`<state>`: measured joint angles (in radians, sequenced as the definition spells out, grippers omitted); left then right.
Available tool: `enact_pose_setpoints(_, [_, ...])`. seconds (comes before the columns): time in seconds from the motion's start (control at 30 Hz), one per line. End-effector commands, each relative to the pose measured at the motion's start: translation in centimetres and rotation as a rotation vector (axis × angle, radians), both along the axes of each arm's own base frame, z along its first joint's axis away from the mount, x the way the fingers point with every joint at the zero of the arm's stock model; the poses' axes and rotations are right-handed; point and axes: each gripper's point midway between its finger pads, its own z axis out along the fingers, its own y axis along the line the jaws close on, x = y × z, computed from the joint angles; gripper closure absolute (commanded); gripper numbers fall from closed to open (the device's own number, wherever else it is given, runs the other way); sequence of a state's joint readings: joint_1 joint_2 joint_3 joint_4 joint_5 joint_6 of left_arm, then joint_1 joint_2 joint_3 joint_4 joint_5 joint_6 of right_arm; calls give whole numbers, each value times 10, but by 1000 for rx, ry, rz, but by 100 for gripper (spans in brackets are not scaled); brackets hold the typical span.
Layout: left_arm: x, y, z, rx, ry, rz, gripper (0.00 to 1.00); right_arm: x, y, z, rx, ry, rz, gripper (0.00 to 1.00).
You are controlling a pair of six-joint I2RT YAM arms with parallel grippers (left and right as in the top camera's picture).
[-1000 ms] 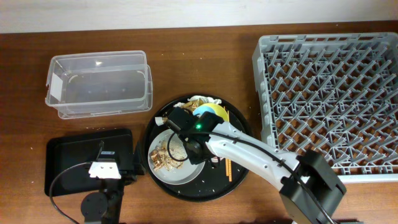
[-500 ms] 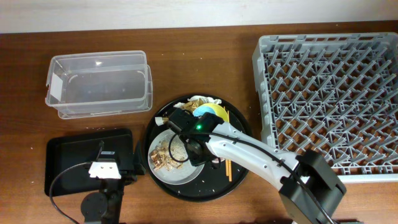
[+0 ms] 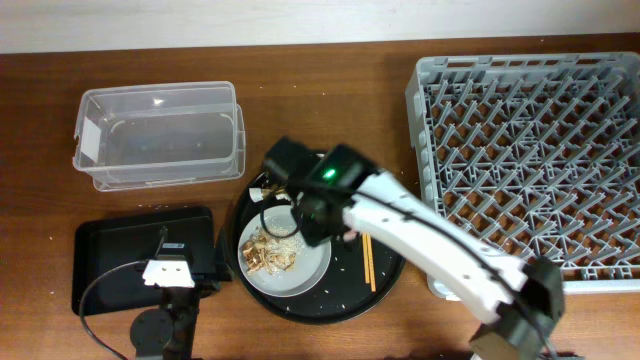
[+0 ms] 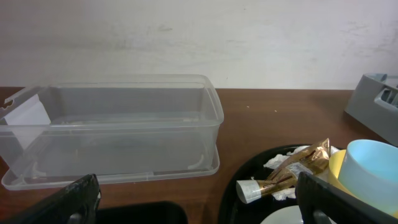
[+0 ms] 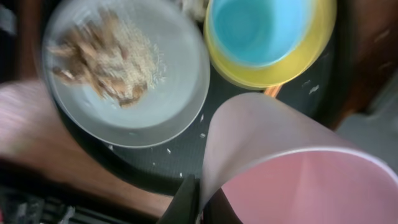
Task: Sort waste into correct bins and load items into the dishwasher rack
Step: 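Carry the pink cup to the rack's back right and release it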
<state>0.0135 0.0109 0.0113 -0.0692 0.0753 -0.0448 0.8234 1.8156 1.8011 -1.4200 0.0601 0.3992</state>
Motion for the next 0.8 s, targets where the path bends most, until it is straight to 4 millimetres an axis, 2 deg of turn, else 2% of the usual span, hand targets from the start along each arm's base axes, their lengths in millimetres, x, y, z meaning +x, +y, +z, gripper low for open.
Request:
enact_pose_setpoints(0.0, [0, 0, -2, 15, 3, -1, 0, 42, -43, 77, 79, -207, -78, 96])
enact_pose_setpoints(0.03, [0, 0, -2, 15, 3, -1, 0, 53, -57, 91, 100, -243, -107, 96])
enact_pose_setpoints(0.13, [0, 0, -2, 15, 3, -1, 0, 85, -119, 130, 171, -334, -239, 96])
enact_pose_setpoints(0.23, [0, 0, -2, 15, 3, -1, 0, 107, -179, 142, 269, -349, -333, 96])
enact_pose_setpoints(0.3, [0, 0, -2, 15, 3, -1, 0, 116, -211, 141, 360, -327, -358, 96])
enact_pose_setpoints(0.4, [0, 0, -2, 15, 3, -1, 0, 127, -244, 140, 510, -316, -334, 96])
enact_pose_setpoints(0.43, [0, 0, -2, 15, 3, -1, 0, 133, -260, 140, 618, -322, -311, 96])
enact_pose_setpoints(0.53, [0, 0, -2, 15, 3, -1, 1, 143, -282, 137, 746, -353, -259, 96])
enact_pose_setpoints(0.6, [0, 0, -2, 15, 3, -1, 0, 150, -301, 125, 763, -363, -248, 96])
enact_pose_setpoints(0.67, [0, 0, -2, 15, 3, -1, 0, 159, -324, 96, 774, -307, -324, 96])
enact_pose_setpoints(0.77, [0, 0, -2, 15, 3, -1, 0, 171, -339, 68, 833, -256, -374, 96])
